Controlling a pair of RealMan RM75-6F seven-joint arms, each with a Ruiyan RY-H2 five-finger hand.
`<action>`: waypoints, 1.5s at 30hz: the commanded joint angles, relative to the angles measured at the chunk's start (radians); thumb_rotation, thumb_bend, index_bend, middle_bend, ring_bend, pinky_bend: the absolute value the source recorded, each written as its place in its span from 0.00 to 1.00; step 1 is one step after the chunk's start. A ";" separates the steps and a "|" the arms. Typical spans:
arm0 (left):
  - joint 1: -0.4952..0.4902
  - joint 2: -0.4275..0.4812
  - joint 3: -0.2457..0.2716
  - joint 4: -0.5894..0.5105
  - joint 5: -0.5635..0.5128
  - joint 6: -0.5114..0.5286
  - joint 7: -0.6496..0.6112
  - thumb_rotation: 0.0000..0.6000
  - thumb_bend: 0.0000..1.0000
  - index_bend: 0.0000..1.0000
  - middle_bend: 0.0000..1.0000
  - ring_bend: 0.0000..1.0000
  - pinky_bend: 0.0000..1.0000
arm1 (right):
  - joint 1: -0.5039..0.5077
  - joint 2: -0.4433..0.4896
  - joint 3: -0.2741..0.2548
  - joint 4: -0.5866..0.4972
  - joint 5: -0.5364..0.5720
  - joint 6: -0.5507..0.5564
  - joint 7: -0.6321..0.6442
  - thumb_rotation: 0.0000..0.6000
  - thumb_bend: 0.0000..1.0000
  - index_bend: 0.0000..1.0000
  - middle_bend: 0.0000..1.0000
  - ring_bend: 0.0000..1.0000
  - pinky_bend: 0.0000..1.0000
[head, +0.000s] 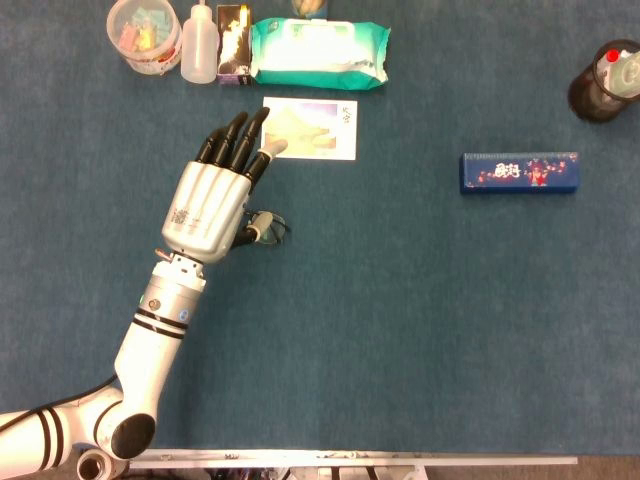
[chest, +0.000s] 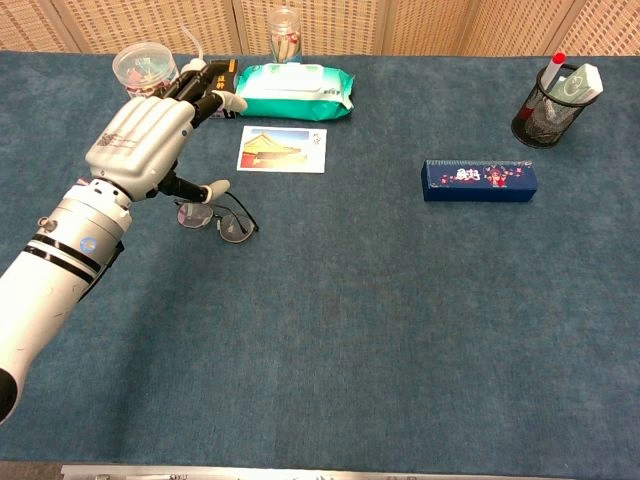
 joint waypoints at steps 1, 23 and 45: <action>-0.005 -0.002 -0.002 0.016 -0.007 -0.004 -0.008 1.00 0.20 0.19 0.00 0.00 0.14 | 0.000 0.000 0.000 0.000 0.000 0.000 0.000 1.00 0.24 0.27 0.35 0.23 0.22; -0.020 -0.033 -0.005 0.132 -0.073 -0.022 -0.035 1.00 0.20 0.19 0.00 0.00 0.14 | 0.000 0.000 0.000 -0.001 0.000 -0.001 -0.001 1.00 0.24 0.28 0.35 0.23 0.22; -0.035 -0.062 0.002 0.209 -0.118 -0.051 -0.049 1.00 0.20 0.19 0.00 0.00 0.14 | -0.001 0.001 0.001 0.000 0.001 -0.001 0.003 1.00 0.24 0.28 0.35 0.23 0.22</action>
